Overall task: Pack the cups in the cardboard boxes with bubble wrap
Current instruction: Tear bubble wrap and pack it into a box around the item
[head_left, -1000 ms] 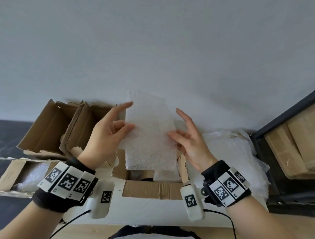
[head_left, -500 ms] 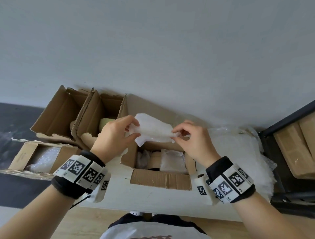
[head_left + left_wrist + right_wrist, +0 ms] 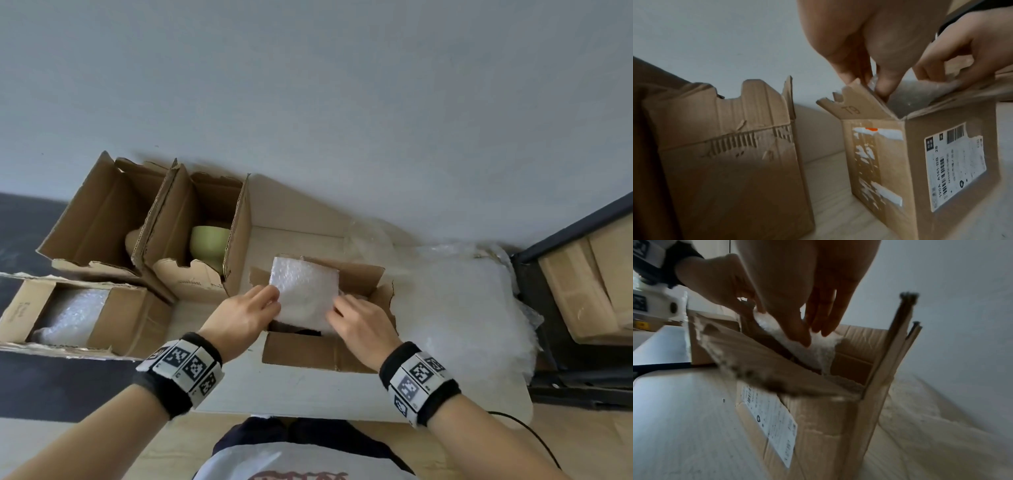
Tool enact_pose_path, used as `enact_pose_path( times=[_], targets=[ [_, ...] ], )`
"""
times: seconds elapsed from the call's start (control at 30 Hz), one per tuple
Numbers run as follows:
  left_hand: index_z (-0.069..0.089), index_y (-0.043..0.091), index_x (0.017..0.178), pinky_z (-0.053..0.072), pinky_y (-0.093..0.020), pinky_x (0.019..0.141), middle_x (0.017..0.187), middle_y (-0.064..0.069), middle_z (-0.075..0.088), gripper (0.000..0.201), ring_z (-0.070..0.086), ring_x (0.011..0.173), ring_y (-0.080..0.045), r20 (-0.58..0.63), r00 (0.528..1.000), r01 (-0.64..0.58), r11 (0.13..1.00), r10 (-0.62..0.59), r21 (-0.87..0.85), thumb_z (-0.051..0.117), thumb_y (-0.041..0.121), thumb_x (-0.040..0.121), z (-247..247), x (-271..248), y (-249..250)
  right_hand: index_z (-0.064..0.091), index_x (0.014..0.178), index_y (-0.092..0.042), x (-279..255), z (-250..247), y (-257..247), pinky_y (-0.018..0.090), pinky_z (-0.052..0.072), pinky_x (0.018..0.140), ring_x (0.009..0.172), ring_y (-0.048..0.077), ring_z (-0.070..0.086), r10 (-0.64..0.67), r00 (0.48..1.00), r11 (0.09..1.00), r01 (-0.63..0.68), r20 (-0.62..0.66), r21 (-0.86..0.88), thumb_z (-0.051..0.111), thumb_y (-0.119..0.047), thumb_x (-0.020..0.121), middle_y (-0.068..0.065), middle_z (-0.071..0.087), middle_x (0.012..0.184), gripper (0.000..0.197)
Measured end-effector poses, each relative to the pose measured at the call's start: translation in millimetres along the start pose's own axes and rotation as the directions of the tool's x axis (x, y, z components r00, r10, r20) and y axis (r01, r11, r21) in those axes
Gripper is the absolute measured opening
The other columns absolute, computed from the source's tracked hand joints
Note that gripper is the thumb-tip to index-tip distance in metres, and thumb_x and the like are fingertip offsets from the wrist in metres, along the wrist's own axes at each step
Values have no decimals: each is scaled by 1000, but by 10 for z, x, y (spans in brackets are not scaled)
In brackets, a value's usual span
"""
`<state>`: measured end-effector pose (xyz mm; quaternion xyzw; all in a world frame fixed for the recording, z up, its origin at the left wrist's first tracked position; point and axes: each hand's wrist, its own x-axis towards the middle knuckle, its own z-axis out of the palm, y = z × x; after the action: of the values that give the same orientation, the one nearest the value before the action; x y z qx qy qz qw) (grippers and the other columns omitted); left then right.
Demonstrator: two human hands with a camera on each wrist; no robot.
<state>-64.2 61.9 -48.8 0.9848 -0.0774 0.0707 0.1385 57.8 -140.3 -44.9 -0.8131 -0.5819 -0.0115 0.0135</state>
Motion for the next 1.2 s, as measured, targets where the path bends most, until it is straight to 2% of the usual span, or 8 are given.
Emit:
enact_pose_path(
  times=[0.13, 0.23, 0.43, 0.57, 0.73, 0.83, 1.03, 1.2],
  targets=[
    [67, 8, 71, 48, -27, 40, 82, -5, 63, 27, 59, 64, -19, 90, 996, -16, 1000, 16, 6, 79, -10, 55, 100, 35, -75, 64, 88, -9, 88, 68, 1, 25, 42, 58, 82, 20, 57, 106, 954, 984, -142, 279, 109, 66, 0, 81, 6, 57, 92, 12],
    [72, 15, 76, 54, -30, 60, 90, -1, 65, 17, 62, 79, -20, 142, 990, 2, 1000, -2, 2, 73, 2, 65, 127, 29, -101, 63, 101, -10, 104, 22, 75, 28, 45, 71, 98, 22, 55, 143, 903, 945, -247, 406, 214, 55, 3, 86, 3, 52, 109, 21],
    [69, 6, 85, 58, -40, 75, 114, -15, 65, 15, 64, 103, -31, 98, 995, 24, 999, -21, -35, 72, -2, 73, 103, 155, -94, 59, 126, -22, 216, -196, 255, 33, 51, 87, 111, 16, 56, 212, 933, 885, -309, 289, 347, 52, -5, 93, -4, 53, 130, 38],
    [69, 8, 85, 56, -40, 84, 109, -13, 69, 20, 68, 98, -28, 103, 992, -72, 997, 69, 21, 81, 9, 68, 141, 300, -67, 44, 139, -24, 437, -127, 243, 38, 50, 92, 121, 21, 50, 116, 800, 941, -279, 589, 193, 64, -14, 87, -1, 38, 145, 57],
    [67, 16, 80, 53, -30, 86, 87, -1, 71, 16, 69, 82, -20, 207, 978, -47, 996, 30, 77, 78, 19, 69, 217, 326, -135, 40, 137, -27, 638, 68, 162, 42, 50, 88, 113, 27, 53, 99, 708, 961, -250, 699, 116, 66, -26, 85, 4, 47, 133, 58],
    [60, 17, 84, 45, -29, 87, 93, 0, 66, 9, 60, 92, -22, 361, 932, -39, 997, 16, 59, 55, 24, 87, 283, 405, -187, 44, 134, -27, 691, 149, 112, 42, 48, 85, 114, 29, 50, 105, 707, 972, -221, 699, 77, 63, -27, 87, 6, 48, 126, 51],
    [65, 18, 112, 7, -29, 116, 122, 6, 62, 52, 45, 120, -16, 582, 811, -215, 955, 58, 204, 23, 43, 98, 375, 383, -316, 40, 138, -25, 698, 210, 85, 44, 47, 85, 118, 29, 48, 131, 704, 974, -221, 698, 40, 62, -22, 87, 6, 46, 129, 55],
    [65, 27, 105, 2, -27, 116, 117, 11, 62, 64, 48, 117, -12, 467, 880, -136, 987, 82, 83, 7, 50, 92, 324, 299, -291, 47, 134, -16, 438, 66, 201, 41, 48, 89, 115, 27, 51, 96, 821, 936, -267, 563, 230, 61, -11, 87, 7, 46, 132, 50]
  ],
)
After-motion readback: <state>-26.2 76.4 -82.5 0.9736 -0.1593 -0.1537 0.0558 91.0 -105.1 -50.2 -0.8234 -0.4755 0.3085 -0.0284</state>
